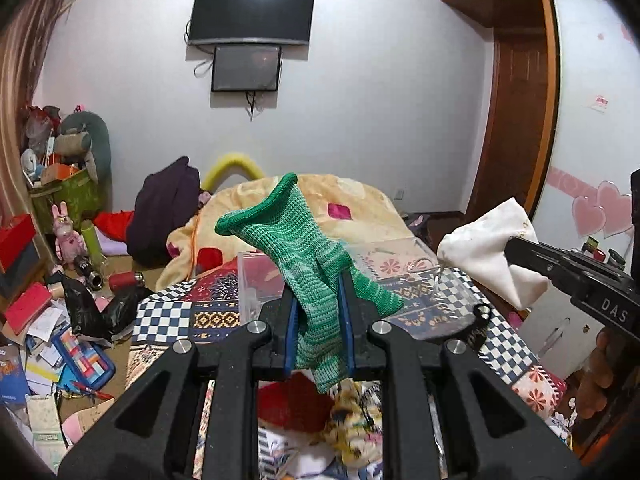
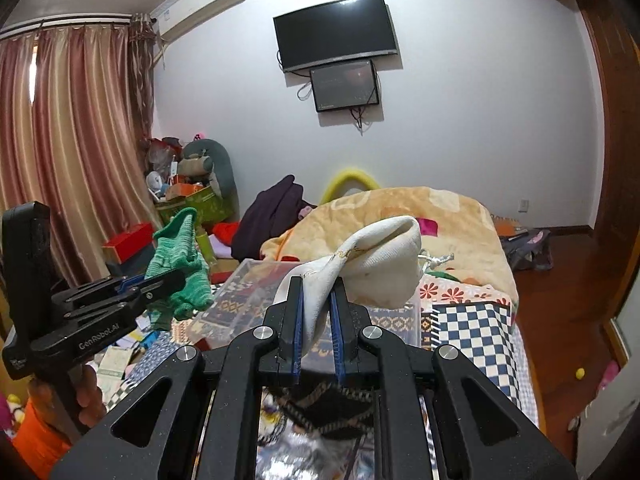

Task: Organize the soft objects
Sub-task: 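Carry the sock and cloth over the clear box and open both tools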

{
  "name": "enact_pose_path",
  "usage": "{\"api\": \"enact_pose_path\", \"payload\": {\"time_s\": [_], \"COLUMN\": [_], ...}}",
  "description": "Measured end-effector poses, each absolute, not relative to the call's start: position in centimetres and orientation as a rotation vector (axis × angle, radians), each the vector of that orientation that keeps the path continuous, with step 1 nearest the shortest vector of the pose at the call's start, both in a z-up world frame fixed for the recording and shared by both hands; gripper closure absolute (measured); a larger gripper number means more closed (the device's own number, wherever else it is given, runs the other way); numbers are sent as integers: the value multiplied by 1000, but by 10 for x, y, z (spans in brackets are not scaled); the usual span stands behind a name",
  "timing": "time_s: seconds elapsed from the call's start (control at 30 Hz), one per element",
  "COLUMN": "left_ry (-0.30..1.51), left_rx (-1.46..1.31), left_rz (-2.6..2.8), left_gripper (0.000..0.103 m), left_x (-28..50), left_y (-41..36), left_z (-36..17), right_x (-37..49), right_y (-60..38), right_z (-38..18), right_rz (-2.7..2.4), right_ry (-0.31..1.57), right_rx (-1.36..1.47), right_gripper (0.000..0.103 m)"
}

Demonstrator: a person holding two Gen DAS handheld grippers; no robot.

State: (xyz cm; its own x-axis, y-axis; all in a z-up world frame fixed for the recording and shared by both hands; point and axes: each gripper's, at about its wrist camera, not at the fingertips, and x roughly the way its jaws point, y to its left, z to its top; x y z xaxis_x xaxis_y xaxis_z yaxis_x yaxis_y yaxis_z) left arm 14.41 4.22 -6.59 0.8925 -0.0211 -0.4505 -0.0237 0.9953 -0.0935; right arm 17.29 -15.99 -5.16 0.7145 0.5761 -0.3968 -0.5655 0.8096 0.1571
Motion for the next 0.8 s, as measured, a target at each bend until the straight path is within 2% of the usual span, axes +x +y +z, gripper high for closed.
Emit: {"api": "enact_pose_path", "payload": {"time_s": [0.3, 0.67, 0.77, 0.8], "left_ry": [632, 759, 776, 776], "left_rx": [-142, -114, -103, -108], "left_rz": [-61, -87, -77, -69], "left_gripper": [85, 85, 75, 65], "left_x": [208, 244, 248, 249], "left_y": [49, 44, 44, 44], "left_z": [-101, -128, -131, -131], "right_x": [215, 235, 238, 239], "right_y": [-143, -130, -129, -130], "right_z": [-74, -100, -102, -103], "right_rz": [614, 614, 612, 614], "right_ry": [562, 688, 704, 712], "right_rx": [28, -15, -26, -22], "right_gripper": [92, 91, 90, 88]}}
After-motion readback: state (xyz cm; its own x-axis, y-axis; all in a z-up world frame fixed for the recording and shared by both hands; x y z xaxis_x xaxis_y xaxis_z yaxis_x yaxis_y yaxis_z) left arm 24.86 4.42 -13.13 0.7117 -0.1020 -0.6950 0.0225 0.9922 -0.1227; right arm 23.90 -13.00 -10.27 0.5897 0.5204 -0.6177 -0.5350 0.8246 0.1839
